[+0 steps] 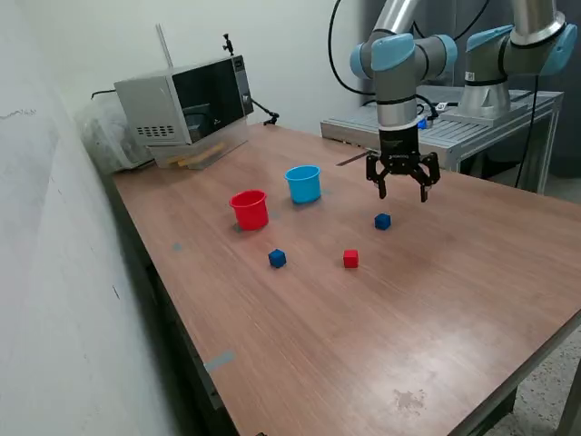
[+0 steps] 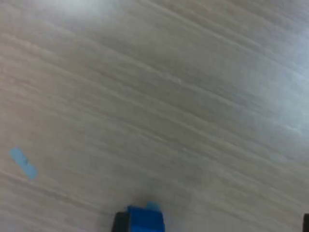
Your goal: Place red objects in the red bin, and blue objects in the blue bin.
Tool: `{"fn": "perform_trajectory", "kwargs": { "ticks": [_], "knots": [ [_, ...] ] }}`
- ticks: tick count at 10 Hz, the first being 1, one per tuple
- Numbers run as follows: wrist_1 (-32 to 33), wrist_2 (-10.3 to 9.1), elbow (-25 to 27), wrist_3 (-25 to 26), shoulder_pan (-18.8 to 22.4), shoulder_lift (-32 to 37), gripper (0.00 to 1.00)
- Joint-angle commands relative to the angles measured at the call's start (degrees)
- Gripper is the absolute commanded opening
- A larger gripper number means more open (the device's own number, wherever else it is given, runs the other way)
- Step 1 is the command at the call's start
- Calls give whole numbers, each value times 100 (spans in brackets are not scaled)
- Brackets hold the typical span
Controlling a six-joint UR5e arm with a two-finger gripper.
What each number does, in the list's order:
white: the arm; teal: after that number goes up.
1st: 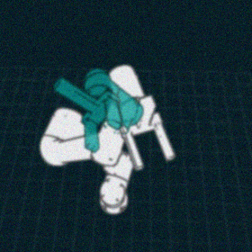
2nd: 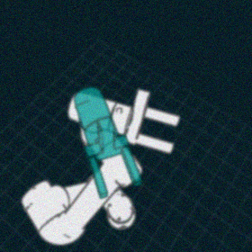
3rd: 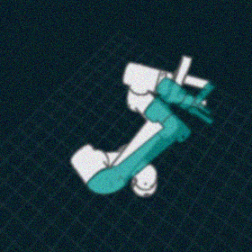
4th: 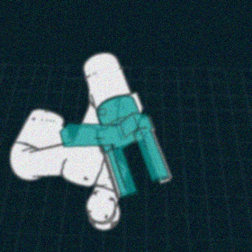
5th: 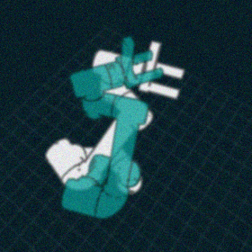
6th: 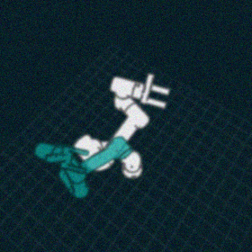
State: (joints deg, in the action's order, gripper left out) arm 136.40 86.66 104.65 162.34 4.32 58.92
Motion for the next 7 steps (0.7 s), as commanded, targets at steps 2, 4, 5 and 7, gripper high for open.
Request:
{"fn": "perform_trajectory", "kwargs": {
  "ticks": [2,4,5,7],
  "knots": [
    [-43,-27,-391,-10,-1,-249,100],
    [-26,0,-471,199,-10,-381,100],
    [-8,0,-471,340,-10,-382,100],
    [45,0,-489,359,-10,-495,100]
  ]
}}
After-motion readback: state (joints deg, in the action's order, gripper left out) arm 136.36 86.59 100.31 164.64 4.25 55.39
